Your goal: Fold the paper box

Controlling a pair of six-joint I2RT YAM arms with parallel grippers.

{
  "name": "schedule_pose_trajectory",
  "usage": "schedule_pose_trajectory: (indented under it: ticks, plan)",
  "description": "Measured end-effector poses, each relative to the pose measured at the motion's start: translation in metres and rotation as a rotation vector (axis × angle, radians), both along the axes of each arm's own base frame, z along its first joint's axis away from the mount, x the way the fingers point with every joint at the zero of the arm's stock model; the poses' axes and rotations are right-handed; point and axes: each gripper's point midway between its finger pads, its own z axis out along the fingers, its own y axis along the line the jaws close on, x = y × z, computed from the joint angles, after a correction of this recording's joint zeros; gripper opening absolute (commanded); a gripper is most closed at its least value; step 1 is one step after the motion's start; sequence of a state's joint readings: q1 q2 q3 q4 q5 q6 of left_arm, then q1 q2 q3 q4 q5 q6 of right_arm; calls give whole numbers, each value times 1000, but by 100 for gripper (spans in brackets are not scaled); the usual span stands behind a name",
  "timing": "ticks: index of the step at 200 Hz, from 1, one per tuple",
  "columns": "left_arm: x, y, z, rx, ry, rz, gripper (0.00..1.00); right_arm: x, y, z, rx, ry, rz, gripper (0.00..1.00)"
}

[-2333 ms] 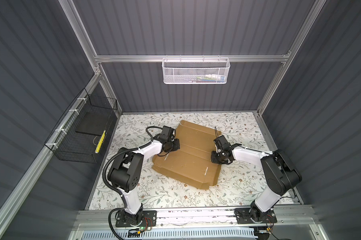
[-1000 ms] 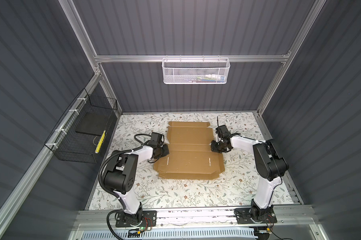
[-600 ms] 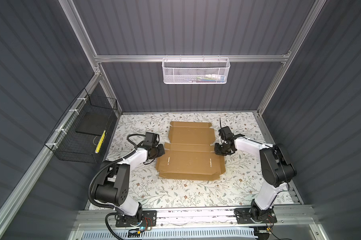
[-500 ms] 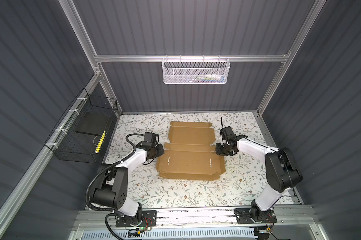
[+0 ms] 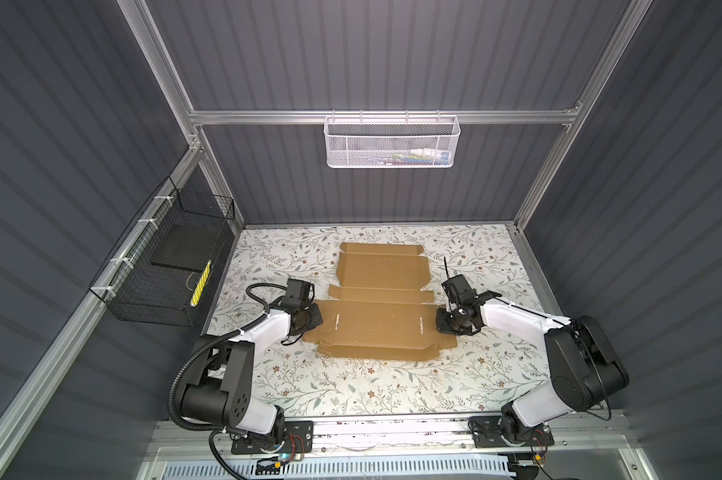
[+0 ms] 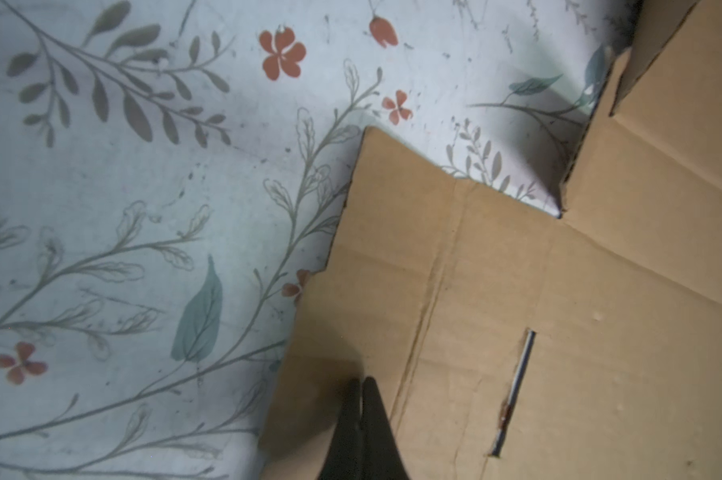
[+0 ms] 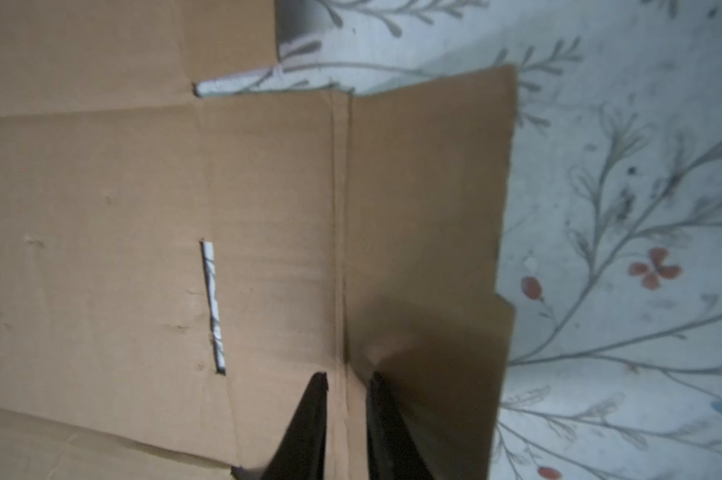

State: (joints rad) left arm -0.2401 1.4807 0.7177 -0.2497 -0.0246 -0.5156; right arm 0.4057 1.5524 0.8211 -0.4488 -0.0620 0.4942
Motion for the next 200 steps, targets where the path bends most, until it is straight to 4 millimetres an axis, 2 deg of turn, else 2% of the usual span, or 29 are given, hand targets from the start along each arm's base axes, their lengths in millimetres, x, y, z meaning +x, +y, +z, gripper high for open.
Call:
schedule_pose_trajectory:
  ticks: [35, 82, 114, 153, 174, 200]
  plan:
    - [-4, 8, -8, 17, 4, 33, 0, 4, 0, -9, -3, 6, -20, 20]
    - [-2, 12, -9, 14, -25, 65, 0, 33, 5, -9, 15, -48, -43, 19]
    - [-8, 12, -5, -3, -32, 74, 0, 39, 5, -7, 9, -69, -46, 19]
    - [-8, 4, 20, -60, -80, 59, 0, 39, 5, 2, -6, -69, -35, 19]
    - [2, -4, 40, -94, -109, 42, 0, 40, 10, 25, 7, -117, -22, 19]
    - [29, -15, 77, -129, -191, 7, 0, 41, 21, 58, 36, -202, -4, 19]
